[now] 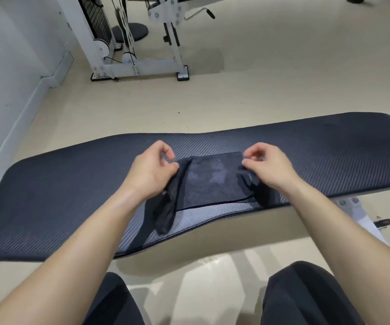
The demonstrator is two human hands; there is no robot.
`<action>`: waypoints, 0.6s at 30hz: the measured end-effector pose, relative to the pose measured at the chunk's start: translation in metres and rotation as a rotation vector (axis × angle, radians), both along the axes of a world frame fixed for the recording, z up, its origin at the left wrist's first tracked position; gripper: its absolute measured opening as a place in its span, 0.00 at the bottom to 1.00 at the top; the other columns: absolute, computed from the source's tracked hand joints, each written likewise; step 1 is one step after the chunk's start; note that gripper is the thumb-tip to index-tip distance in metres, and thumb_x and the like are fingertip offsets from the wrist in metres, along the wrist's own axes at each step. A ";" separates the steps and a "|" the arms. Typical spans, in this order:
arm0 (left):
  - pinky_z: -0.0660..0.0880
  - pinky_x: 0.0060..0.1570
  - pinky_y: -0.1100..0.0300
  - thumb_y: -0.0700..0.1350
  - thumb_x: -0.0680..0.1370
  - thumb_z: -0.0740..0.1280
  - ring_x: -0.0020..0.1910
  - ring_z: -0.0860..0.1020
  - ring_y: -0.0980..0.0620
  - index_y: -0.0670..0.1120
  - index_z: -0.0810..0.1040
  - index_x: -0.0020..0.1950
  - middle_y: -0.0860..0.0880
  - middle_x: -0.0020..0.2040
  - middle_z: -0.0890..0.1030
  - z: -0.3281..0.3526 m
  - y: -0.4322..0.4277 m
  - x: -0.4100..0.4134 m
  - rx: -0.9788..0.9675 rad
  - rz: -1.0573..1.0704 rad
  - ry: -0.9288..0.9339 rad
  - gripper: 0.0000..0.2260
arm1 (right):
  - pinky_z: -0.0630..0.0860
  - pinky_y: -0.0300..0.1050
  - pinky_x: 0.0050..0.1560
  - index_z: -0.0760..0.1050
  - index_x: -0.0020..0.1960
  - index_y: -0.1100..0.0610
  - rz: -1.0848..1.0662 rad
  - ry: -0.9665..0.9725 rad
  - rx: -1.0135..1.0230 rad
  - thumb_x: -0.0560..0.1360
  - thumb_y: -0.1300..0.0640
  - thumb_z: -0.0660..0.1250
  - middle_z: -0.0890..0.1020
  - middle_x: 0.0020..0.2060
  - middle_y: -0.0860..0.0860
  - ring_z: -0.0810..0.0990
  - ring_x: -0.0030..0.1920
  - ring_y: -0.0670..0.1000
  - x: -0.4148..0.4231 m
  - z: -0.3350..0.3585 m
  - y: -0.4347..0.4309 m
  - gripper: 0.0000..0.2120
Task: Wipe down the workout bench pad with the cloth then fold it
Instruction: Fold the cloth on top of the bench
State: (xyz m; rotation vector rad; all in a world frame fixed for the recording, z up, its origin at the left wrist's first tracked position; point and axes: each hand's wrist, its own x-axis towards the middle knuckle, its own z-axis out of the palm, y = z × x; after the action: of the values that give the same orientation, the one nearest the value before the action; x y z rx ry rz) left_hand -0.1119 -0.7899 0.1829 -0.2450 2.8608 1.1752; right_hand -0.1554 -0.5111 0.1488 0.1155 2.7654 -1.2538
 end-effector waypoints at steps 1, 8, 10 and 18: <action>0.74 0.37 0.58 0.44 0.77 0.69 0.31 0.76 0.52 0.52 0.73 0.44 0.52 0.35 0.80 0.000 0.003 0.001 -0.019 -0.043 -0.025 0.06 | 0.75 0.46 0.55 0.79 0.58 0.51 0.068 0.009 0.134 0.75 0.57 0.69 0.79 0.54 0.51 0.79 0.53 0.52 -0.004 -0.004 -0.005 0.12; 0.77 0.37 0.59 0.35 0.77 0.61 0.31 0.72 0.54 0.46 0.86 0.42 0.51 0.33 0.76 0.014 0.015 -0.002 0.368 -0.115 -0.275 0.15 | 0.72 0.56 0.64 0.71 0.69 0.50 0.277 -0.100 0.567 0.77 0.58 0.62 0.72 0.67 0.54 0.69 0.68 0.59 -0.045 -0.007 -0.034 0.20; 0.76 0.35 0.64 0.29 0.76 0.60 0.29 0.72 0.56 0.42 0.86 0.48 0.49 0.33 0.74 0.018 0.024 -0.009 0.471 -0.171 -0.302 0.16 | 0.72 0.54 0.61 0.75 0.57 0.49 0.276 -0.124 0.591 0.75 0.56 0.65 0.73 0.61 0.54 0.69 0.65 0.58 -0.048 -0.004 -0.033 0.11; 0.77 0.32 0.64 0.42 0.72 0.79 0.30 0.79 0.55 0.40 0.83 0.48 0.50 0.31 0.82 0.003 0.079 -0.036 0.396 -0.210 -0.193 0.09 | 0.71 0.42 0.35 0.81 0.46 0.56 0.238 -0.156 -0.351 0.74 0.62 0.74 0.76 0.33 0.48 0.74 0.33 0.48 -0.029 0.004 -0.003 0.03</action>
State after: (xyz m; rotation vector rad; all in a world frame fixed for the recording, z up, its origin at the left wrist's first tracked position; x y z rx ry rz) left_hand -0.1483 -0.7107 0.1863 -0.0378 2.3596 1.5376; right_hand -0.1845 -0.5144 0.1529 -0.1336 2.3069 -1.5602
